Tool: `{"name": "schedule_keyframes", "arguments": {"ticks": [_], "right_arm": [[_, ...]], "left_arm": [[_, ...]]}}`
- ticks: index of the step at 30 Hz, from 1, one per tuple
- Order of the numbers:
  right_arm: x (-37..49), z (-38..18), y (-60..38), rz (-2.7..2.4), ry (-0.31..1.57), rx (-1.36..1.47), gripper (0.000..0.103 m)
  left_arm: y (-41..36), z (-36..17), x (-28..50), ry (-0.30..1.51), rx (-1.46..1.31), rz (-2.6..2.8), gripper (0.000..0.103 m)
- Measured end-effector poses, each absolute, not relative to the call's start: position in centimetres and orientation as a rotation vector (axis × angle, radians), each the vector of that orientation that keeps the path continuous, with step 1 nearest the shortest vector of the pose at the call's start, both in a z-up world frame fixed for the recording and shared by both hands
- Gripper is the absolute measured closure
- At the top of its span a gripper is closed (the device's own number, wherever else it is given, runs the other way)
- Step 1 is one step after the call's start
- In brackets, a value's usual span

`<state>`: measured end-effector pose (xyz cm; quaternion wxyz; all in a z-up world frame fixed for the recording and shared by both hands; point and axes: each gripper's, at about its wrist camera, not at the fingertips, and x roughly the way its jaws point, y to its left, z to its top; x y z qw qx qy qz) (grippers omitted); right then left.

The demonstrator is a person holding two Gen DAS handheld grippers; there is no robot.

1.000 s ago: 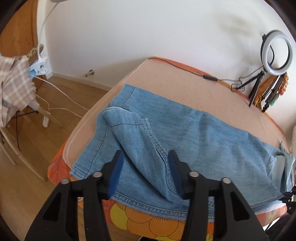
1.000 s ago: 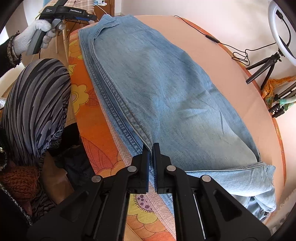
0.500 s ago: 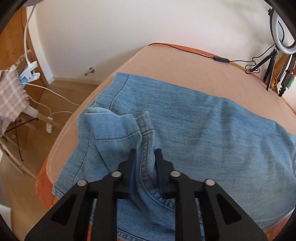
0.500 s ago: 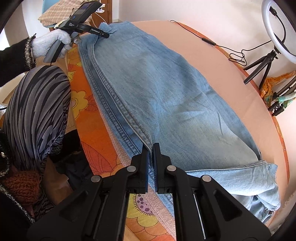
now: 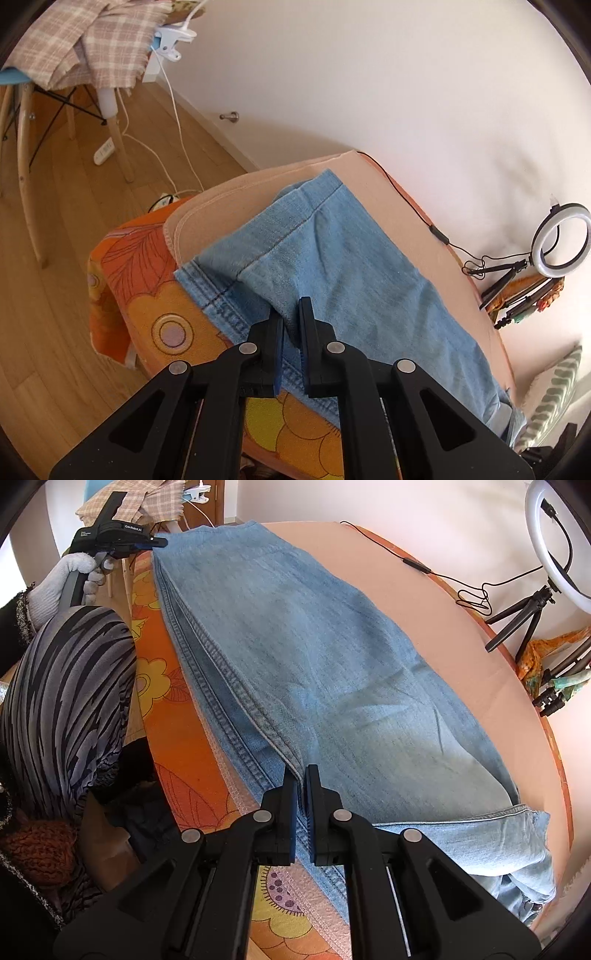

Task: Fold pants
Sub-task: 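Lift the held leg with both grippers and fold it over the other leg, then open both grippers and release the folded jeans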

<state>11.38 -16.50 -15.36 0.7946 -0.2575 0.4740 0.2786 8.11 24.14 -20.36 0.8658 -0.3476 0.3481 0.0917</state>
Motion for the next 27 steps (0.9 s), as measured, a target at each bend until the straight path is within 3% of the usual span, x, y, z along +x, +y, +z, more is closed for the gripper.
{"name": "schedule_keyframes", "arguments": {"ticks": [2,3,7,8,9,10,15,22,27], "right_arm": [[11.4,-15.3,-16.4,0.593,1.014,-0.559,0.098],[11.4,-15.3,-16.4,0.588,1.01,-0.563,0.098],[11.3,-15.2,-16.3,0.579,1.002,-0.57,0.098],[11.2,-15.2,-16.3,0.577,1.003,-0.569,0.098],[11.3,-15.3,-16.3,0.576,1.005,-0.568,0.098],[11.3,-15.3,-16.3,0.575,1.008,-0.566,0.098],[11.5,-14.4,-16.8,0.564,1.001,-0.512,0.098],[11.3,-15.4,-17.2,0.585,1.056,-0.466,0.099],[11.1,-17.1,-17.0,0.573,1.097,-0.458,0.099]], "left_arm": [[24.8,-20.8,8.2,0.748,-0.757,0.208,0.079],[25.3,-21.0,8.1,0.735,-0.787,0.209,0.079],[26.7,-21.3,7.9,0.721,-0.873,0.209,0.08],[26.8,-21.2,8.0,0.719,-0.87,0.216,0.083],[26.8,-21.1,8.0,0.714,-0.86,0.213,0.098],[26.7,-21.0,8.1,0.711,-0.841,0.203,0.1],[26.3,-19.3,7.0,0.656,-0.768,0.237,0.101],[26.1,-21.9,7.2,0.77,-0.695,0.235,0.1],[26.2,-20.6,7.9,0.84,-0.594,0.254,0.09]]}}
